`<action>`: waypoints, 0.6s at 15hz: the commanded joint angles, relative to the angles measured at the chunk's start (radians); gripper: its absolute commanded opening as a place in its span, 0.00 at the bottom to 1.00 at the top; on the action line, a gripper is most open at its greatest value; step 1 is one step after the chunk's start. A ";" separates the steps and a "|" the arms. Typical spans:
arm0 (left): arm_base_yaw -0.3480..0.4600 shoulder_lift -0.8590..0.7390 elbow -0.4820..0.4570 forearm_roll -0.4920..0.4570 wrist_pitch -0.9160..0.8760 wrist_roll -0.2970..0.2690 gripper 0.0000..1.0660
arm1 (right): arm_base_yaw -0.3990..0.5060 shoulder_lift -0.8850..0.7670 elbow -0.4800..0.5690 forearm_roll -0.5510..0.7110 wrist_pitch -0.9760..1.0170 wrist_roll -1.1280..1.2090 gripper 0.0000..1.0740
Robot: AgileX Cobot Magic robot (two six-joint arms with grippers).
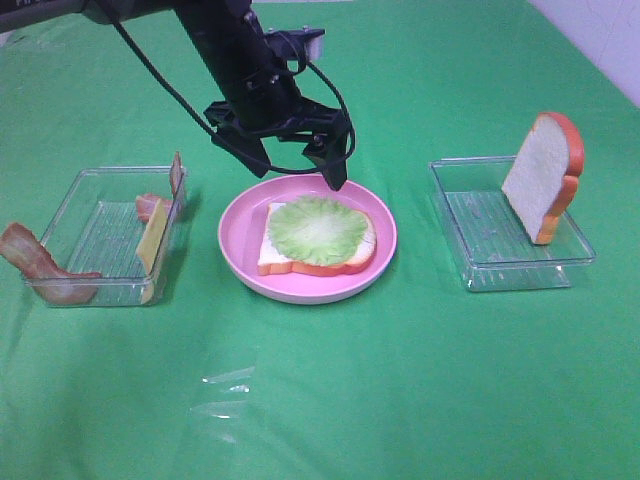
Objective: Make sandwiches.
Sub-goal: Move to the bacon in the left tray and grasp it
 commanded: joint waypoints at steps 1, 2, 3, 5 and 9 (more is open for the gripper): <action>0.002 -0.002 -0.084 -0.004 0.124 -0.017 0.95 | -0.005 -0.026 0.003 0.000 -0.003 -0.013 0.72; 0.007 -0.014 -0.121 -0.016 0.122 -0.064 0.95 | -0.005 -0.026 0.003 0.000 -0.003 -0.013 0.72; 0.011 -0.037 -0.147 0.002 0.122 -0.102 0.94 | -0.005 -0.026 0.003 0.000 -0.003 -0.013 0.72; 0.012 -0.083 -0.146 0.050 0.122 -0.143 0.94 | -0.005 -0.026 0.003 0.000 -0.003 -0.013 0.72; 0.100 -0.196 -0.010 0.293 0.122 -0.219 0.93 | -0.005 -0.026 0.003 0.000 -0.003 -0.013 0.72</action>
